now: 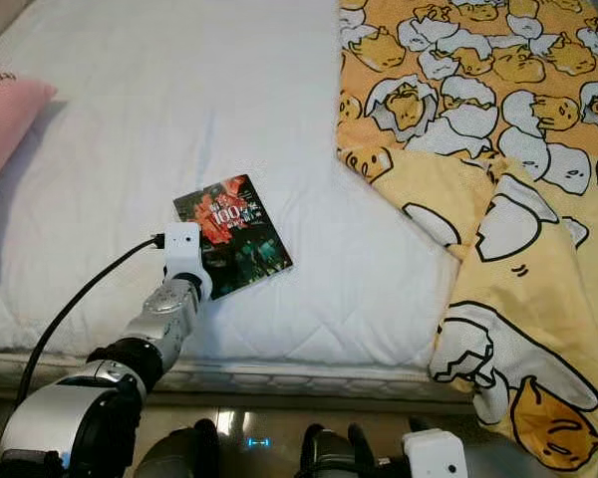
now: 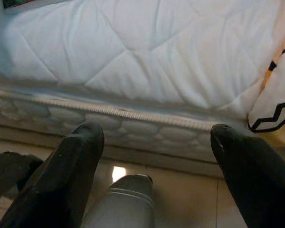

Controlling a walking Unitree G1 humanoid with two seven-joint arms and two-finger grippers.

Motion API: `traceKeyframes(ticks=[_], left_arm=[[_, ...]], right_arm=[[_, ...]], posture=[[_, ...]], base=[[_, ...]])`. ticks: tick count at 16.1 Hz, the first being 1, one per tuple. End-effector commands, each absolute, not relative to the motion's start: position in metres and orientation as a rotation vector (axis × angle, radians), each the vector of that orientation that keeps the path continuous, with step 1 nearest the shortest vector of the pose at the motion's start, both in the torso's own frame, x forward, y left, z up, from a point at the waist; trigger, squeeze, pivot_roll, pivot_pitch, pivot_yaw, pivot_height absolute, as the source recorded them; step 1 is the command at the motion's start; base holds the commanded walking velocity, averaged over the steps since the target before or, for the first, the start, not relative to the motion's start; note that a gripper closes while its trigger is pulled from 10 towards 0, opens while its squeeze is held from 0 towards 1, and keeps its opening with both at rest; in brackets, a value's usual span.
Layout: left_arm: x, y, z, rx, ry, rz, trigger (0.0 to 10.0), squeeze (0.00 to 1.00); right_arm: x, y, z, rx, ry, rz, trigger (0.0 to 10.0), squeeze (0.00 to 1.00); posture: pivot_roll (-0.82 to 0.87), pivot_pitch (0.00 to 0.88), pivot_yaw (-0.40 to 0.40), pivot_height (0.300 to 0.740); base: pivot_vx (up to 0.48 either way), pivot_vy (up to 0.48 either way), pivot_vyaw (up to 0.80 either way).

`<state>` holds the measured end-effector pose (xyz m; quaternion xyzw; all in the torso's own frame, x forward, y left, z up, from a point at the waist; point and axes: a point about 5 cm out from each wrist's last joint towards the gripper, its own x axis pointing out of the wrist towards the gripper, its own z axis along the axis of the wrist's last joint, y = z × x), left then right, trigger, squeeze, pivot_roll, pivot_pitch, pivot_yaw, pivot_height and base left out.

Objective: Clean up the room

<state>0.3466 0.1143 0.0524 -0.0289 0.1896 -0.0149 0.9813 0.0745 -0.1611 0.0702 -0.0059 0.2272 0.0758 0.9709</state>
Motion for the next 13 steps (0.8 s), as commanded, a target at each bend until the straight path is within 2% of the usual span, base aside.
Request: traceKeyframes(ticks=[1,2,3,4,6,8,12,13], left_arm=[[0.327,0.11,0.025,-0.056,0.532,-0.026,10.0,0.0],[0.324,0.108,0.021,-0.095,0.556,-0.026,4.7,0.0],[0.324,0.108,0.021,-0.095,0.556,-0.026,4.7,0.0],[0.324,0.104,0.021,-0.141,0.553,-0.04,0.0,0.0],[0.325,0.103,0.022,-0.153,0.555,-0.036,0.0,0.0],[0.319,0.1,0.015,-0.257,0.62,-0.045,0.0,0.0],[0.314,0.1,0.009,-0.172,0.652,-0.101,0.0,0.0],[0.311,0.104,0.005,-0.049,0.667,-0.129,0.0,0.0]], right_arm=[[0.071,-0.161,0.071,-0.02,0.479,0.156,10.0,0.0],[0.071,-0.161,0.071,-0.019,0.481,0.156,10.0,0.0],[0.071,-0.161,0.071,-0.019,0.481,0.156,10.0,0.0],[0.072,-0.162,0.07,-0.015,0.489,0.156,10.0,0.0],[0.072,-0.162,0.07,-0.015,0.491,0.155,10.0,0.0],[0.071,-0.162,0.069,-0.01,0.499,0.15,10.0,0.0],[0.068,-0.16,0.067,-0.003,0.512,0.147,10.0,0.0],[0.069,-0.159,0.067,0.0,0.513,0.147,10.0,0.0]], posture=[[-0.26,0.254,-0.044,0.74],[-0.26,0.255,-0.046,0.74],[-0.26,0.255,-0.046,0.74],[-0.27,0.253,-0.049,0.74],[-0.27,0.254,-0.049,0.74],[-0.28,0.256,-0.047,0.74],[-0.27,0.259,-0.039,0.74],[-0.28,0.258,-0.038,0.74]], base=[[0.0,0.0,0.0],[0.0,0.0,0.0],[0.0,0.0,0.0],[0.0,0.0,0.0],[0.0,0.0,0.0],[0.0,0.0,0.0],[0.0,0.0,0.0],[0.0,0.0,0.0]])
